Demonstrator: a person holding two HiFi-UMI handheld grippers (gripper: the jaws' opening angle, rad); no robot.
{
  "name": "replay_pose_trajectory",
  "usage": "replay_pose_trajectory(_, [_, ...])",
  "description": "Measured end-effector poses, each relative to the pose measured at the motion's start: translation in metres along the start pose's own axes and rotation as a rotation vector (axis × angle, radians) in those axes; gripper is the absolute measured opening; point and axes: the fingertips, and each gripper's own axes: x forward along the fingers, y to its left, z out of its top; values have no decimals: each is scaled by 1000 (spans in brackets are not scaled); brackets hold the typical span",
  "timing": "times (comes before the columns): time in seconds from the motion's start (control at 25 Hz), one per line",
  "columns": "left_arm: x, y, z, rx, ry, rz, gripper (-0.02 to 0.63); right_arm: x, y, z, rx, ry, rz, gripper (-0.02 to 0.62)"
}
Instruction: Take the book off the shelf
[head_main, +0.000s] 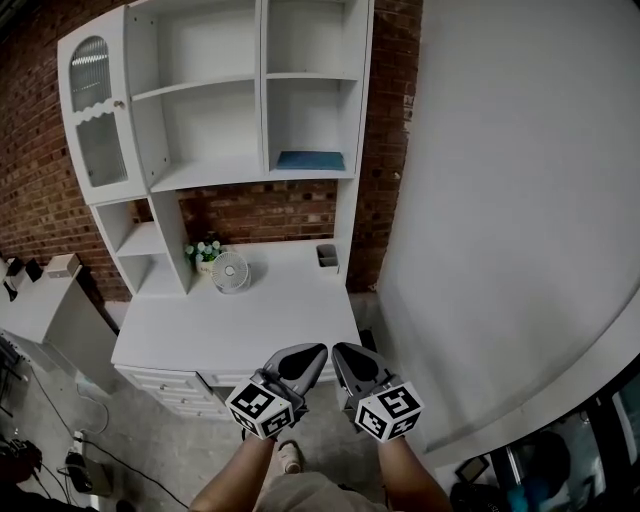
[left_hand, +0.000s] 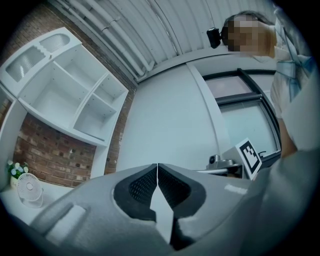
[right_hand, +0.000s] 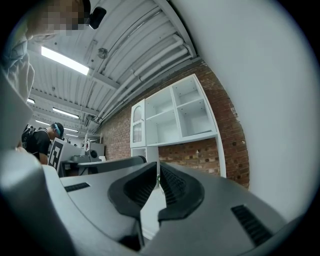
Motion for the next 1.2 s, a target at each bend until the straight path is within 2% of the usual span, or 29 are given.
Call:
replay_pose_trajectory(0.32, [13,34,-7,-13,8,5,11,32,-17,-4,-4,8,4,18])
replay_pose_trajectory(0.52, [36,69,-13,-13,0,8,11,65,-40,-8,-11,13,17,18])
replay_pose_trajectory(0.88, [75,141,-16,-46,-9,9,11,128,-90,-5,17,7,-10,18])
replay_pose_trajectory(1.2, [97,192,-14,-56,-16,1,11,177,-115,-5,23,8,-16,18])
